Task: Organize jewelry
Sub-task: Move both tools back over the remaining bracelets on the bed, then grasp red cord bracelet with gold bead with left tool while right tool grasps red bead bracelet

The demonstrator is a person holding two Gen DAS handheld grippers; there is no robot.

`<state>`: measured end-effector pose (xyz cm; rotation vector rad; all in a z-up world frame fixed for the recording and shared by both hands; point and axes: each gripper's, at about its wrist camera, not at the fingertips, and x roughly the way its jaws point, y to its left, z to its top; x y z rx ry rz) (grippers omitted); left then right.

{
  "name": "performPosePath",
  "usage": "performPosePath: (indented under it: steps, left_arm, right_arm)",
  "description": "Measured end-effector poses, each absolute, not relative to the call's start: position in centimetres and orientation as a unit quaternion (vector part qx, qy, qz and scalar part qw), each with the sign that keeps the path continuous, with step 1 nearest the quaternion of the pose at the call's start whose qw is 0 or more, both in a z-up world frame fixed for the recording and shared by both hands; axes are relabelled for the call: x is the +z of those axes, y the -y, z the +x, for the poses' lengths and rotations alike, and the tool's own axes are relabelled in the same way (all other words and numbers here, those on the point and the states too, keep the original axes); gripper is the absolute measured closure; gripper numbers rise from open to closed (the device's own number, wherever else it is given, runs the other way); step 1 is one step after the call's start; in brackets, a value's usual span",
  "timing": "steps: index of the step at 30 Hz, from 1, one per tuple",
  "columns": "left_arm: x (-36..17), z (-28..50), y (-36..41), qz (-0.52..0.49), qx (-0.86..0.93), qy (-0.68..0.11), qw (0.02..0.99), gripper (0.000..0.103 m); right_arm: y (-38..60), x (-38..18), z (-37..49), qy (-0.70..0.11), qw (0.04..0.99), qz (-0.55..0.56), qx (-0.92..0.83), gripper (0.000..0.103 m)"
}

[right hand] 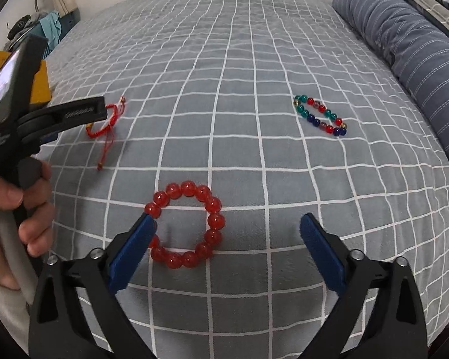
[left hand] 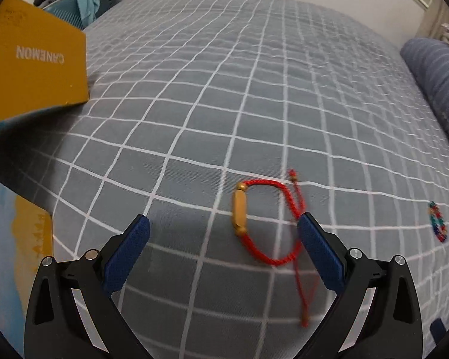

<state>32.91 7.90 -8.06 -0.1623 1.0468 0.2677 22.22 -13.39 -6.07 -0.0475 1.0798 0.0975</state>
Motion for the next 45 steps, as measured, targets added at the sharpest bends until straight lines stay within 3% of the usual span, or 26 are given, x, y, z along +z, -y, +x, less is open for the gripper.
performPosePath:
  steps: [5,8,10,11,13,17,19,22,27,45]
  left_arm:
    - [-9.2,33.3,-8.2,-0.085,0.133,-0.5,0.852,0.007]
    - [-9.3,33.3,-8.3,-0.091,0.137,-0.496,0.853,0.009]
    - [-9.3,33.0,-8.2,-0.089,0.143,-0.492,0.854,0.023]
    - [-9.2,33.0,-8.2,-0.087,0.144,-0.491,0.855,0.027]
    - [-9.1,32.9,-8.2,-0.088,0.141,-0.488,0.857,0.044]
    - [-8.7,32.6,-7.8,-0.091,0.135,-0.485,0.859,0.063]
    - [-8.7,32.6,-7.9,-0.089,0.134,-0.484,0.86,0.081]
    - [-8.7,32.5,-7.6,-0.082,0.128,-0.486,0.861,0.094]
    - [-8.2,32.1,-8.1,-0.101,0.122,-0.487,0.859,0.094]
    - [-4.6,29.6,-7.1,-0.105,0.091,-0.483,0.865,0.094]
  right_arm:
    - [13.7,-7.1,22.4,-0.531,0.846,-0.021,0.05,0.029]
    - [13.4,-7.7,22.5,-0.543,0.838,-0.023,0.058,0.047]
    - [13.1,-8.0,22.4,-0.55,0.832,-0.029,0.064,0.063]
    - [13.0,-8.0,22.4,-0.55,0.832,-0.031,0.065,0.066]
    - [12.7,-8.0,22.4,-0.553,0.83,-0.029,0.074,0.079]
    - [12.5,-7.9,22.3,-0.556,0.827,-0.028,0.074,0.084]
    - [12.7,-7.9,22.5,-0.558,0.827,-0.022,0.074,0.084]
    - [13.1,-7.8,22.7,-0.559,0.826,-0.011,0.075,0.084]
    - [13.0,-7.3,22.5,-0.553,0.83,-0.006,0.07,0.09]
    - [13.2,-4.6,21.8,-0.526,0.847,0.007,0.075,0.09]
